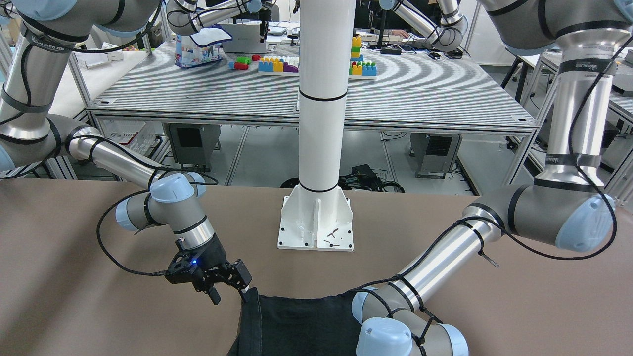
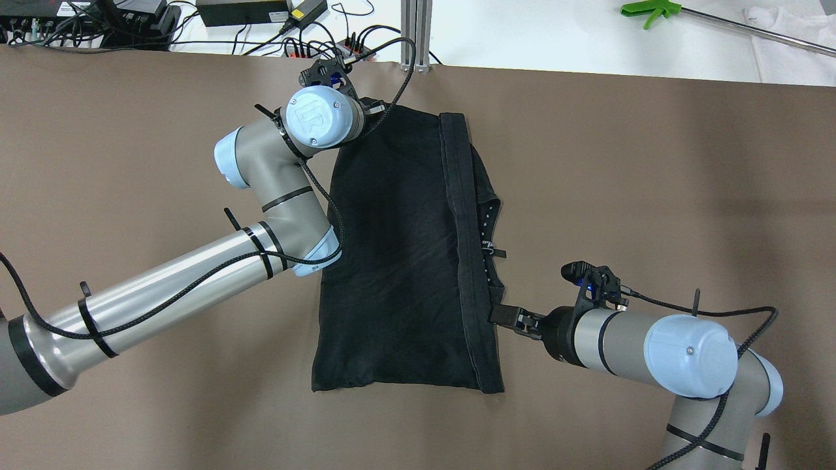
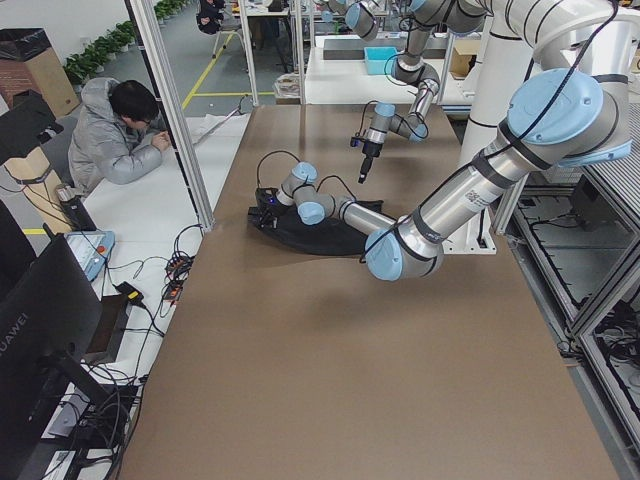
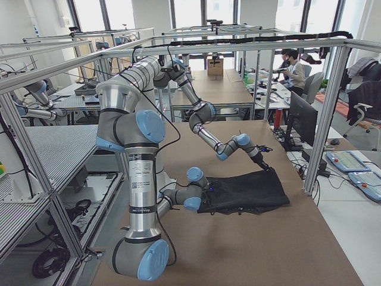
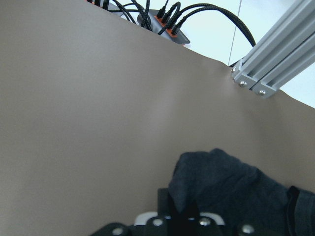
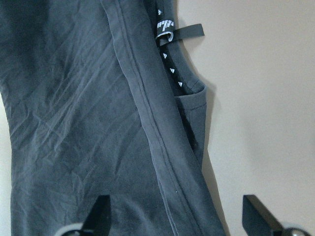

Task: Fold clothes
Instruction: 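Fold the held end with the left gripper over toward the far edge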

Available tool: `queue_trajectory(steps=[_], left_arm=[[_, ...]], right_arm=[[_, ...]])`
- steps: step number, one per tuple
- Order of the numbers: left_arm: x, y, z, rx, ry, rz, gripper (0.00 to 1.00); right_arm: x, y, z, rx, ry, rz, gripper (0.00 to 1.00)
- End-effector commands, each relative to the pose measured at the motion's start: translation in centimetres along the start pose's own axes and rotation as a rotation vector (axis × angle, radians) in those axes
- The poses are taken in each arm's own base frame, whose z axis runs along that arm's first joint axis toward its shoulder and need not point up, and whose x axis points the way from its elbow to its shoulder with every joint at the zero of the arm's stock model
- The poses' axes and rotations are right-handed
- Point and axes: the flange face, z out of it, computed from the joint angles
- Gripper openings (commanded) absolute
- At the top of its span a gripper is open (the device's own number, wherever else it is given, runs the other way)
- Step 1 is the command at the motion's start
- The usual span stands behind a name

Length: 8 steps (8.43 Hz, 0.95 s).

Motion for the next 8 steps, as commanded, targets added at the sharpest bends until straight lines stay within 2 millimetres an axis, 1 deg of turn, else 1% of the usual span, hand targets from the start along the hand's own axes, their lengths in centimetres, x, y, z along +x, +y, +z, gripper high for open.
queue_trajectory(steps=[1, 2, 3, 4, 5, 6, 7, 8], left_arm=[[1.2, -0.7, -0.5, 0.062, 0.009, -0.001, 1.0], [2.9, -1.8, -1.7, 0.062, 0.032, 0.001, 1.0], [4.2, -3.9, -3.1, 0.033, 0.061, 0.018, 1.0], [4.6, -5.3, -4.6, -0.015, 0.094, 0.017, 1.0], [2.9, -6.1, -5.4, -0.075, 0.109, 0.016, 1.0], [0.0, -7.3, -6.2, -0.123, 0.128, 0.049, 1.0], [-4.7, -6.9, -7.5, -0.148, 0.151, 0.133, 1.0], [-9.3, -6.9, -8.9, -0.162, 0.158, 0.171, 1.0]], right_arm=[[-0.4, -0.2, 0.0, 0.004, 0.005, 0.0, 0.94], [-1.8, -0.6, 0.1, 0.016, 0.008, -0.006, 0.94], [-3.3, -0.8, 0.4, 0.018, 0.033, -0.091, 0.94], [-4.5, -1.1, 0.8, 0.036, 0.073, -0.186, 0.94], [-5.4, -2.3, 0.8, 0.055, 0.108, -0.232, 0.94], [-6.7, -3.1, 0.5, 0.071, 0.115, -0.276, 0.94], [-7.4, -3.7, 0.6, 0.11, 0.129, -0.31, 0.94], [-8.1, -4.6, 1.3, 0.147, 0.15, -0.355, 0.94]])
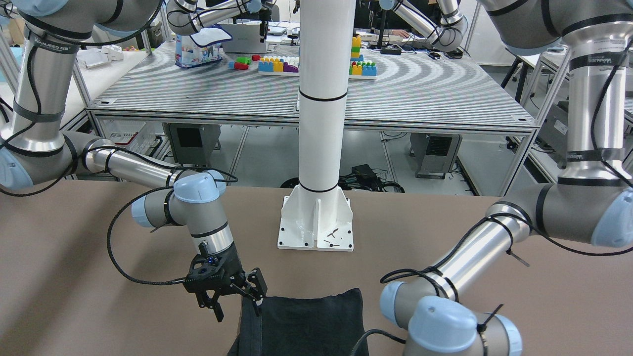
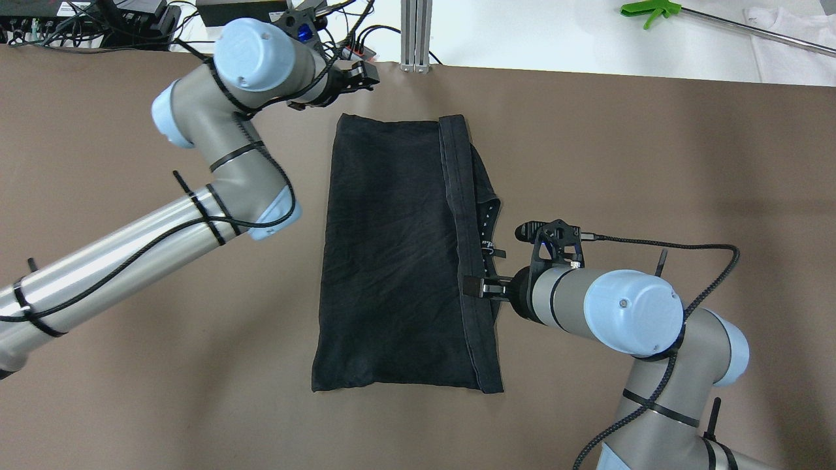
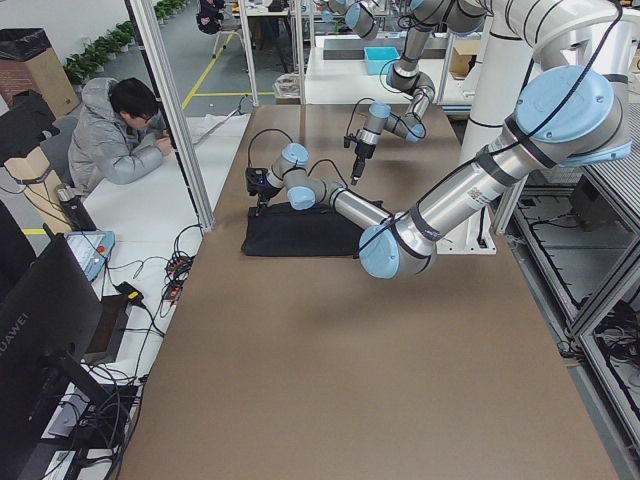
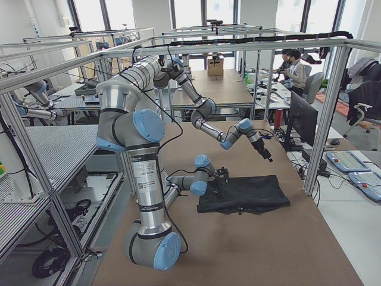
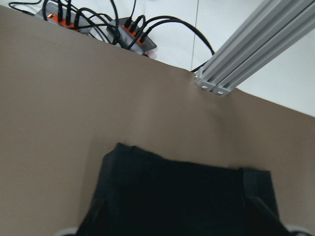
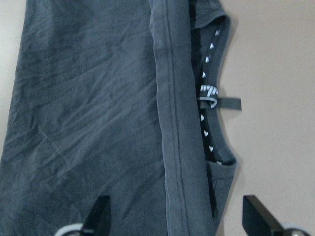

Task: Fold clothes
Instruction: 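Fold the held end with the left gripper over toward the far edge, then press the right gripper along the fold while the left arm withdraws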

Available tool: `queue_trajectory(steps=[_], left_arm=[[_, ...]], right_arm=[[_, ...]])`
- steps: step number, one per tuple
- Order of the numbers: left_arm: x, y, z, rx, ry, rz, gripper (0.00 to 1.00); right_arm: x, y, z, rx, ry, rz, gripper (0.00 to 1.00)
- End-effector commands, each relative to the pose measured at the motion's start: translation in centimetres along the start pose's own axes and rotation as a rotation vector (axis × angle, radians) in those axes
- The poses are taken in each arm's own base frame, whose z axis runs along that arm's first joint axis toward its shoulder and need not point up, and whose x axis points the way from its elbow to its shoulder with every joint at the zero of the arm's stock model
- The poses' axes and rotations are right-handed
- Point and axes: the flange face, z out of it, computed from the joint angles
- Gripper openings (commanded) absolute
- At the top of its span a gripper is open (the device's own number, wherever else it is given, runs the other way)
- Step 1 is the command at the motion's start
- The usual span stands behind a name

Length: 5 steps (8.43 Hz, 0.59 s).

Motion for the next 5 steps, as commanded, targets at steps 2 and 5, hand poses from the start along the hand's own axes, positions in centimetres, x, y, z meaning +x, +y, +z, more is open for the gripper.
queue_trajectory(steps=[2, 5], left_arm=[[-12.4, 2.0, -7.1, -0.039, 0.037, 0.118, 1.0], [-13.3, 1.8, -8.3, -0.03, 0.04, 0.096, 1.0]], right_arm=[[-2.6, -5.3, 3.6, 0.121, 0.087, -0.121, 0.94], [-5.2, -9.5, 11.1, 0.169, 0.209, -0.179, 0.94]])
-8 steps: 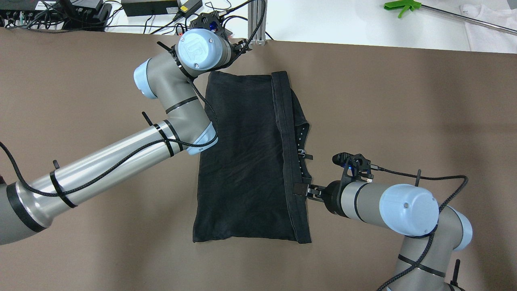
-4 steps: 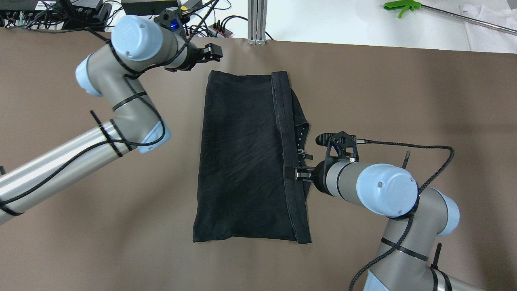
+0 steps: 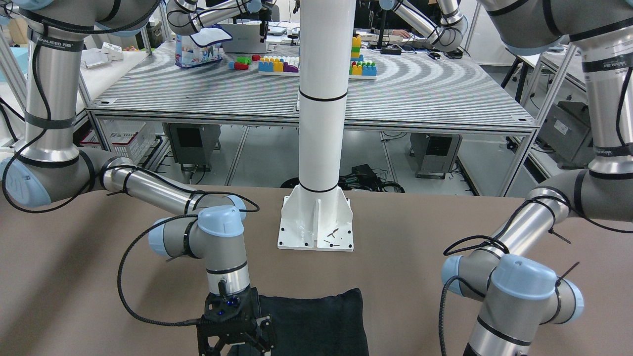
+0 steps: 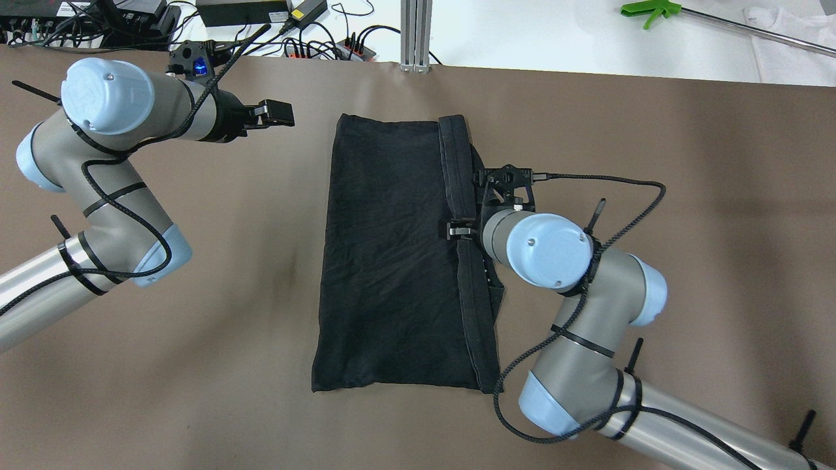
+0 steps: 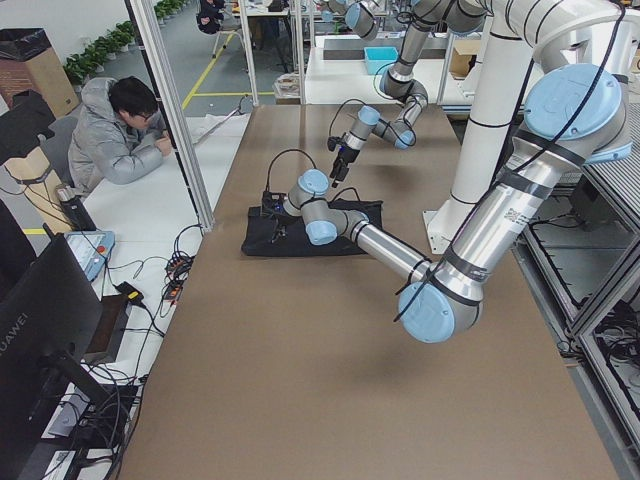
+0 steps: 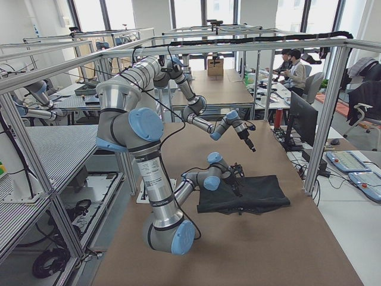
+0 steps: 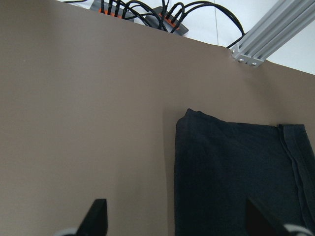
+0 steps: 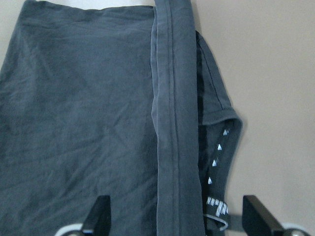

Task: Fold clothes
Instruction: 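Press the right gripper along the fold while the left arm withdraws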

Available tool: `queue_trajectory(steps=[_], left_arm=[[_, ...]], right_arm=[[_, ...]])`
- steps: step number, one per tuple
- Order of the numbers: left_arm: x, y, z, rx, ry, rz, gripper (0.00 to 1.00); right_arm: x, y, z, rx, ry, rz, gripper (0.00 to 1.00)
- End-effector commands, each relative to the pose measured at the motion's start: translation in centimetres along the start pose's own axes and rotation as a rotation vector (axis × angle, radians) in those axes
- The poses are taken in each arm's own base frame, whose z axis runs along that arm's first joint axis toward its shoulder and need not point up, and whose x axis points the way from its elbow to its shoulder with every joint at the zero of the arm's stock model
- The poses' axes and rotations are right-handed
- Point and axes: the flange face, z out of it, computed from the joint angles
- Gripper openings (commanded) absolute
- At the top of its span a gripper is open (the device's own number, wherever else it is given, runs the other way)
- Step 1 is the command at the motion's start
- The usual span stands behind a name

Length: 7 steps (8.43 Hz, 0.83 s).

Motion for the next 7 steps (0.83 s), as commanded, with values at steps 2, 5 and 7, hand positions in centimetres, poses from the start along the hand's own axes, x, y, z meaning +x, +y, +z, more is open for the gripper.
queue_trajectory(steps=[2, 5, 7], left_arm=[[-0.8, -0.5, -1.0, 0.016, -0.002, -0.016, 1.0], [-1.0, -0.6, -0.9, 0.019, -0.006, -0.018, 1.0], [-1.1, -0.6, -0.9, 0.019, -0.007, -0.019, 1.0]], right_arm=[[-3.1, -2.3, 8.1, 0.0, 0.121, -0.07, 0.94], [-3.8, -2.4, 10.6, -0.022, 0.161, -0.086, 0.94], [-2.8, -1.8, 11.9, -0.038, 0.191, -0.096, 0.94]])
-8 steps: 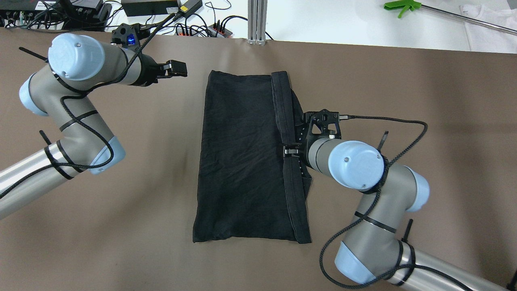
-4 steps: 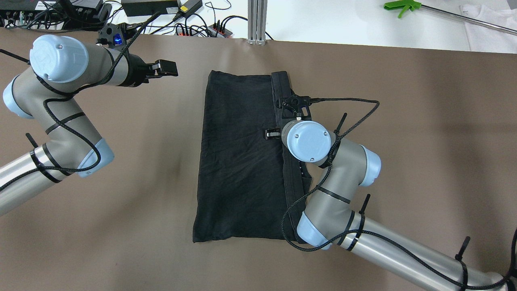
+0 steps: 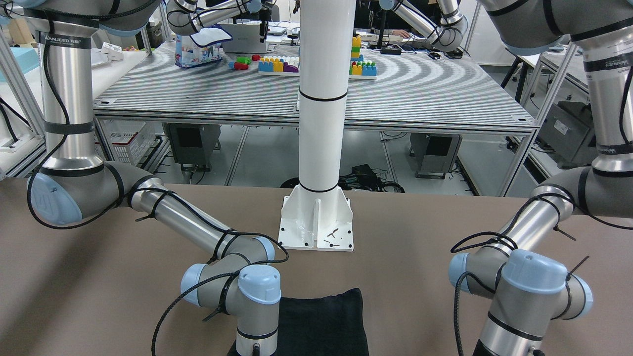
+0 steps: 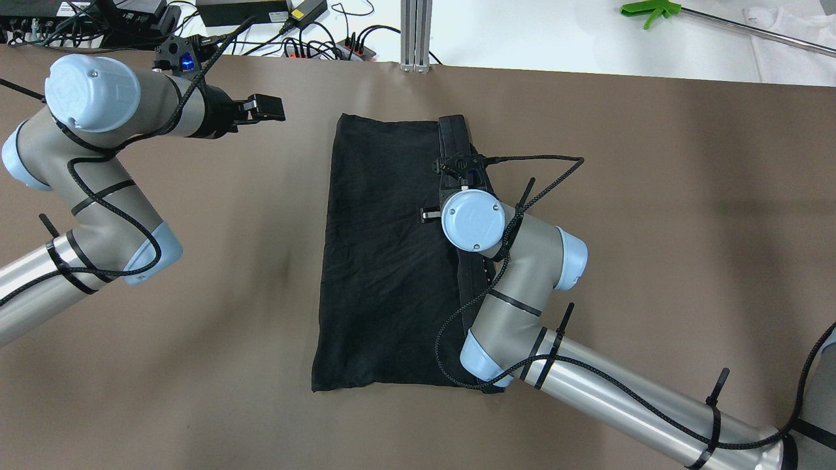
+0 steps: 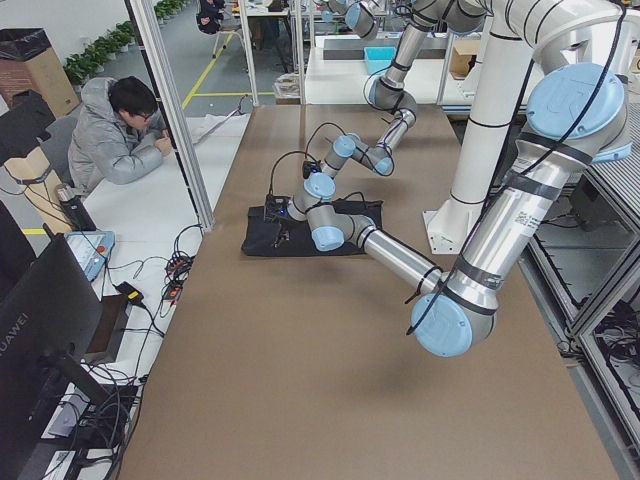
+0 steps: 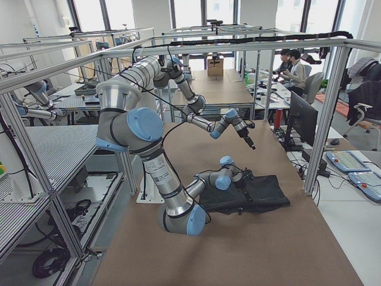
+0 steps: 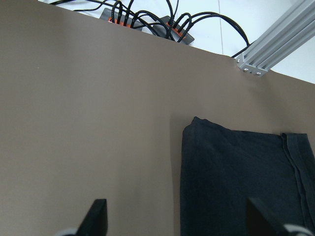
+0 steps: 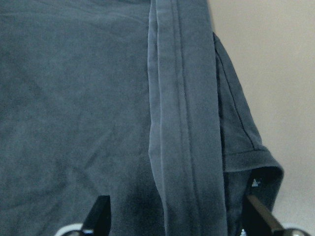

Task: Fold clothes
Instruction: 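Press the right gripper along the fold while the left arm withdraws, then lift the right gripper off the bundle toward its far end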

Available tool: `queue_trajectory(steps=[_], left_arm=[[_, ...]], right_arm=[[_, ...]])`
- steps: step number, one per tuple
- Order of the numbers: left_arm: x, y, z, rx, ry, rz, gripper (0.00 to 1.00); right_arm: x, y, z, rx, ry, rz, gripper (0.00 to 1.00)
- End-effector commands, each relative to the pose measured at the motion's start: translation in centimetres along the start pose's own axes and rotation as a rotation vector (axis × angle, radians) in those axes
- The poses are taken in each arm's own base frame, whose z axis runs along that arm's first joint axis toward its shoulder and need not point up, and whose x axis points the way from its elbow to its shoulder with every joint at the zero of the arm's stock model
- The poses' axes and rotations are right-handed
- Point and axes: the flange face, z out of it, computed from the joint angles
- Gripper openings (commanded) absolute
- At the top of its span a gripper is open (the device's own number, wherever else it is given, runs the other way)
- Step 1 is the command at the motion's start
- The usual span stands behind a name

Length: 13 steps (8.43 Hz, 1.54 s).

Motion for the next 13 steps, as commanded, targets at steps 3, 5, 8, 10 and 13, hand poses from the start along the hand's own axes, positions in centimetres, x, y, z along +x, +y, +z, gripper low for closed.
queue_trajectory(steps=[3, 5, 8, 10, 13], left_arm=[[0.1, -0.3, -0.1, 0.006, 0.001, -0.001, 1.0], [0.2, -0.3, 0.0, 0.006, 0.001, -0.001, 1.0], [0.7, -0.3, -0.1, 0.006, 0.007, -0.024, 1.0], [1.1, -0.3, -0.1, 0.005, 0.01, -0.031, 1.0], [1.3, -0.3, -0.2, 0.006, 0.011, -0.031, 1.0]], right_arm=[[1.2, 0.8, 2.1, -0.022, 0.043, -0.03, 0.94], [3.0, 0.2, 2.7, -0.02, 0.063, -0.07, 0.94], [8.8, -1.5, 4.2, -0.024, 0.122, -0.104, 0.94], [14.6, -4.2, 4.6, -0.063, 0.116, -0.139, 0.94], [22.8, -6.8, 4.3, -0.079, 0.069, -0.199, 0.94]])
